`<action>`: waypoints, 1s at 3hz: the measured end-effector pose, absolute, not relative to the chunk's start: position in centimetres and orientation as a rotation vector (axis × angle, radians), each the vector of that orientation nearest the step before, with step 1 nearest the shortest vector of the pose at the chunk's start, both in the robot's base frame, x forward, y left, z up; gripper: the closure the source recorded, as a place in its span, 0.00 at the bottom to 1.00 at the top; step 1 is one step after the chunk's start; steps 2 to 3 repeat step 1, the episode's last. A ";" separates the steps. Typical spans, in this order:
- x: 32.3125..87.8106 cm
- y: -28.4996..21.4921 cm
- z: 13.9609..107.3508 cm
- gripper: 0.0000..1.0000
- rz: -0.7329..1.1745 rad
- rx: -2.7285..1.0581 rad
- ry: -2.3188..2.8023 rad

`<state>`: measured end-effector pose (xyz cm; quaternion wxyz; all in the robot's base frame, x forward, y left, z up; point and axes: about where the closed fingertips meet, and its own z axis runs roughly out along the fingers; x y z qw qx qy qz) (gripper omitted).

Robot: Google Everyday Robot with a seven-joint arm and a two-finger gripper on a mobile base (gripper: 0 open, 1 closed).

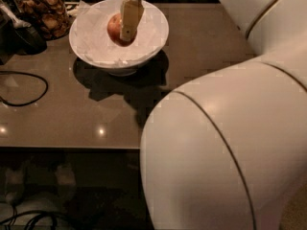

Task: Pick apple from white bowl

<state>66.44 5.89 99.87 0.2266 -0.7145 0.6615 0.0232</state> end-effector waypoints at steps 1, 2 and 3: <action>64.3 6.8 102.8 1.00 0.029 -2.004 1.760; 64.3 6.8 102.8 1.00 0.029 -2.004 1.760; 64.3 6.8 102.8 1.00 0.029 -2.004 1.760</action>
Offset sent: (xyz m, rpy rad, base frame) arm 0.0000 0.0000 0.0000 0.0000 0.0000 0.0000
